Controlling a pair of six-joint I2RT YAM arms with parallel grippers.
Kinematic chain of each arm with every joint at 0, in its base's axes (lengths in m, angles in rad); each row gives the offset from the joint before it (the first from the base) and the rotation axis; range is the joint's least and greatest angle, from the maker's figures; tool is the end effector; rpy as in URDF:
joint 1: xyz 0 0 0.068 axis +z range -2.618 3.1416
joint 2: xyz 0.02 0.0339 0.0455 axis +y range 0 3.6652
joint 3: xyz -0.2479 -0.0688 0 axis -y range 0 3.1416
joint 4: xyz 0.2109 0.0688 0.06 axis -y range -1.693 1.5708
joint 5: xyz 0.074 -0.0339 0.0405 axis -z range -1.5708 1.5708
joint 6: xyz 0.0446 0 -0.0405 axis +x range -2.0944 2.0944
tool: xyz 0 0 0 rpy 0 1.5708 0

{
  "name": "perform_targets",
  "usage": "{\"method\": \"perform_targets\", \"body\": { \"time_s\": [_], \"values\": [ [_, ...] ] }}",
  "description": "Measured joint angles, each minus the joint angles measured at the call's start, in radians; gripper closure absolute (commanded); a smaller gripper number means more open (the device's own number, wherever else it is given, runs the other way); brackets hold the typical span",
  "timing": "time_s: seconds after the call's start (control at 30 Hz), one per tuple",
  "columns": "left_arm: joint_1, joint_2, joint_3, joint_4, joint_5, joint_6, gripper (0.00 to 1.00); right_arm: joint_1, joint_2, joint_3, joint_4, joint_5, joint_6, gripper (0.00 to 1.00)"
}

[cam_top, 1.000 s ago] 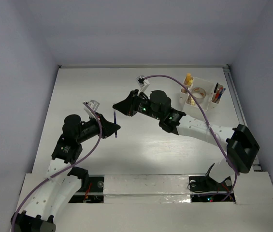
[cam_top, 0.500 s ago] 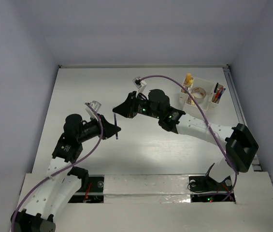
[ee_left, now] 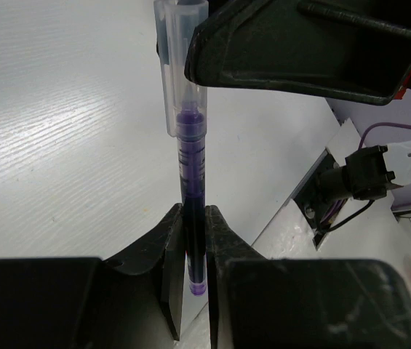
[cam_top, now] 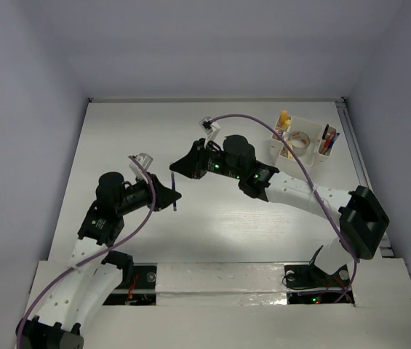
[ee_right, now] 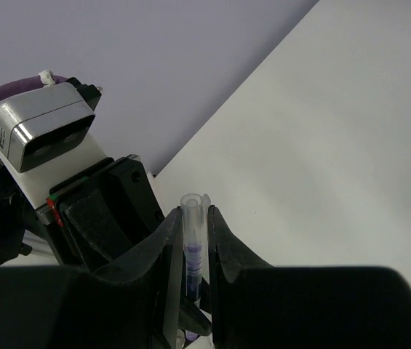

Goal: Sort the stationery into containers
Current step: Close the pen cap on the pen.

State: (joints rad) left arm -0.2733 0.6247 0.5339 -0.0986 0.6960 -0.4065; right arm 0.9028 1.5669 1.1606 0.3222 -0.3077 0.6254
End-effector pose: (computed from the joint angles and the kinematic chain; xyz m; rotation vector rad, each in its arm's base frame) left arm 0.1277 -0.0655 0.2787 0.4118 1.8016 -1.0932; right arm 0.2078 0.2852 0.3234 -0.5131 1.7825 1.3735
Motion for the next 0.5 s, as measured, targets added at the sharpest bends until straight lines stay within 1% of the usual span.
{"method": "perform_targets", "body": {
  "time_s": [0.2, 0.5],
  "values": [
    [-0.001, 0.031, 0.044, -0.077, -0.002, 0.031, 1.0, 0.0, 0.0, -0.041, 0.051, 0.003, 0.002, 1.0],
    [-0.002, 0.096, 0.152, -0.152, 0.0, 0.033, 1.0, 0.002, -0.006, -0.114, 0.232, 0.045, 0.035, 1.0]
  ]
}}
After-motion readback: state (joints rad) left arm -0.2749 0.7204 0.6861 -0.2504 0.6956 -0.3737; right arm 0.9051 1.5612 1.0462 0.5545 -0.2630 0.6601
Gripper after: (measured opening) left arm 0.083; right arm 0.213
